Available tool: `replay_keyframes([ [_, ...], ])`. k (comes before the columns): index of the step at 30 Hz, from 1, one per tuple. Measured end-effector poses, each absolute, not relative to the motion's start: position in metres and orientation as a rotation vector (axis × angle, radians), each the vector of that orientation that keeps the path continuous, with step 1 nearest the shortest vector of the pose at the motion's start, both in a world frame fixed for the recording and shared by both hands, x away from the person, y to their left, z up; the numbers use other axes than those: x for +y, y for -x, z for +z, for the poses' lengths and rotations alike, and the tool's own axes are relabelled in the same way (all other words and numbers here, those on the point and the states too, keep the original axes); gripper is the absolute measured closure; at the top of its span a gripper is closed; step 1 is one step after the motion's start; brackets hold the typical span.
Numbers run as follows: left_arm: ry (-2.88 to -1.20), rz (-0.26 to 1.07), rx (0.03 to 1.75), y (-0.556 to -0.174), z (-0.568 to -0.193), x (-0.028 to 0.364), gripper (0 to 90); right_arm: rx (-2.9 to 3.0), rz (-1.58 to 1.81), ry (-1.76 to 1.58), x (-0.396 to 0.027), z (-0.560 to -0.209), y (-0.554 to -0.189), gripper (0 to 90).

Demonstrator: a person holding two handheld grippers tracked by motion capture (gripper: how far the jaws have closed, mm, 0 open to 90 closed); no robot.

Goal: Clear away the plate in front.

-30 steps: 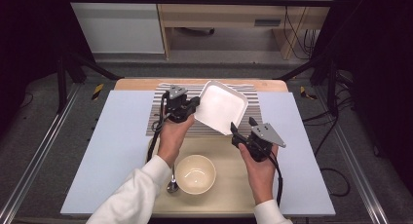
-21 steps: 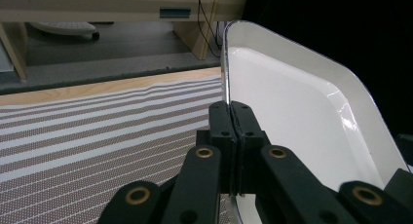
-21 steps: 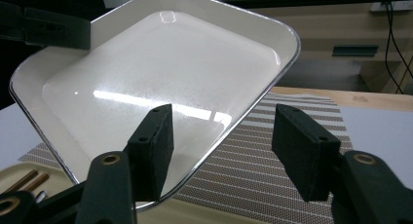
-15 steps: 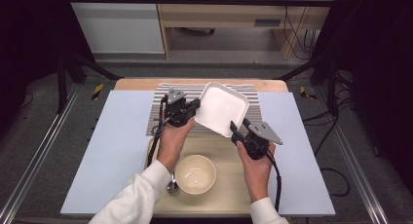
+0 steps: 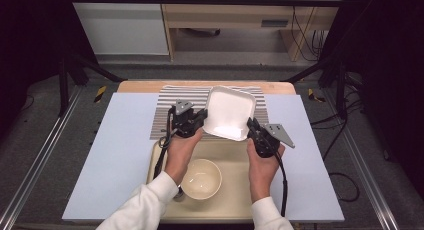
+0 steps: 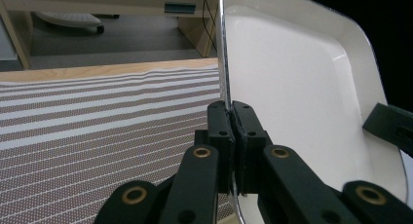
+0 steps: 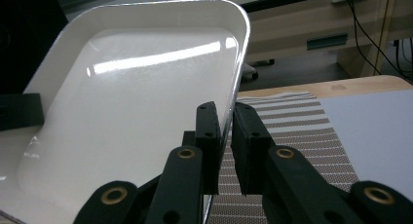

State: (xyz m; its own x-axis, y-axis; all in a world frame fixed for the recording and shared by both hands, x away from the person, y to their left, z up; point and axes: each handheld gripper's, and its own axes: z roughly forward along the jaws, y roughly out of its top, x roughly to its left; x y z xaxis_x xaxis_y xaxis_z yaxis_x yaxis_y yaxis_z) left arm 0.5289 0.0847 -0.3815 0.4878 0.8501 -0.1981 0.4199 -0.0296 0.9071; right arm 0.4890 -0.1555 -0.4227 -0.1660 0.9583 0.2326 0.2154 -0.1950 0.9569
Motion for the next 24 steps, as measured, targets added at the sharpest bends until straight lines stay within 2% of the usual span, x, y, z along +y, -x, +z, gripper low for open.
replay_keyframes([
  [6, -1.648, 0.491, 1.104, -0.525, -0.382, 0.085, 86.5, 1.367, 1.459, -1.466, -0.159, -0.417, -0.492, 87.4],
  [13, -1.669, 0.555, 1.05, -0.519, -0.386, 0.082, 82.8, 1.372, 1.485, -1.452, -0.162, -0.404, -0.489, 89.3],
  [15, -1.674, 0.573, 1.03, -0.518, -0.388, 0.081, 77.1, 1.389, 1.481, -1.454, -0.163, -0.402, -0.49, 89.3],
  [20, -1.668, 0.603, 0.996, -0.513, -0.388, 0.085, 54.7, 1.395, 1.458, -1.48, -0.173, -0.398, -0.492, 89.3],
  [24, -1.677, 0.588, 0.974, -0.514, -0.388, 0.096, 40.3, 1.412, 1.401, -1.514, -0.188, -0.398, -0.492, 89.3],
])
